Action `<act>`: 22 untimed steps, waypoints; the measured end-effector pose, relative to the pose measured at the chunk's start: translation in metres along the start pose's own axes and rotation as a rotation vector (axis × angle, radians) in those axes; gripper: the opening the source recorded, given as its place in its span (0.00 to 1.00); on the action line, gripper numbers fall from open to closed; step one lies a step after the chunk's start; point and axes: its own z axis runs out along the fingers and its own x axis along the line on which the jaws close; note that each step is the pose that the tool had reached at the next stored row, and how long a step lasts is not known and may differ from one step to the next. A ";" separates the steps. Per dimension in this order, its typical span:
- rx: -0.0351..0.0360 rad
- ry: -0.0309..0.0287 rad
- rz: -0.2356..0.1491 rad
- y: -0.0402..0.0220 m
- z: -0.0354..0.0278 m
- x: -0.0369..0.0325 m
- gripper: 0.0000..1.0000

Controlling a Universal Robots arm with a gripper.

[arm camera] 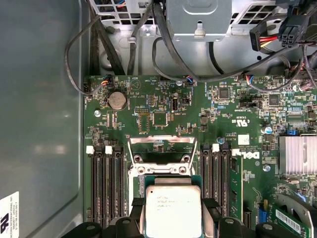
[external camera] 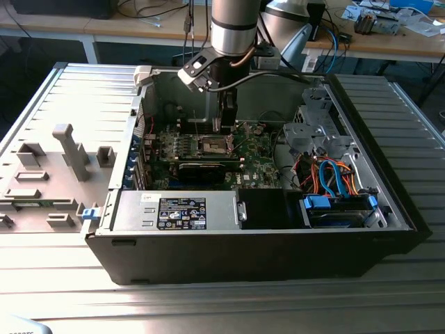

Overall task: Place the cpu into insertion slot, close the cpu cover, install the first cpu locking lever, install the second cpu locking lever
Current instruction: 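Place the cpu into insertion slot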

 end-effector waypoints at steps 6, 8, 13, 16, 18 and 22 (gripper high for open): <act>0.0000 -0.0002 0.000 0.0000 0.0012 0.0000 0.54; 0.0000 -0.0003 0.000 0.0000 0.0015 0.0000 0.54; 0.0000 -0.0003 0.000 0.0000 0.0024 0.0000 0.54; 0.0000 -0.0004 0.000 0.0000 0.0028 0.0000 0.54; 0.0001 -0.0005 0.000 0.0000 0.0032 0.0001 0.54; 0.0000 -0.0006 0.000 0.0000 0.0042 0.0001 0.54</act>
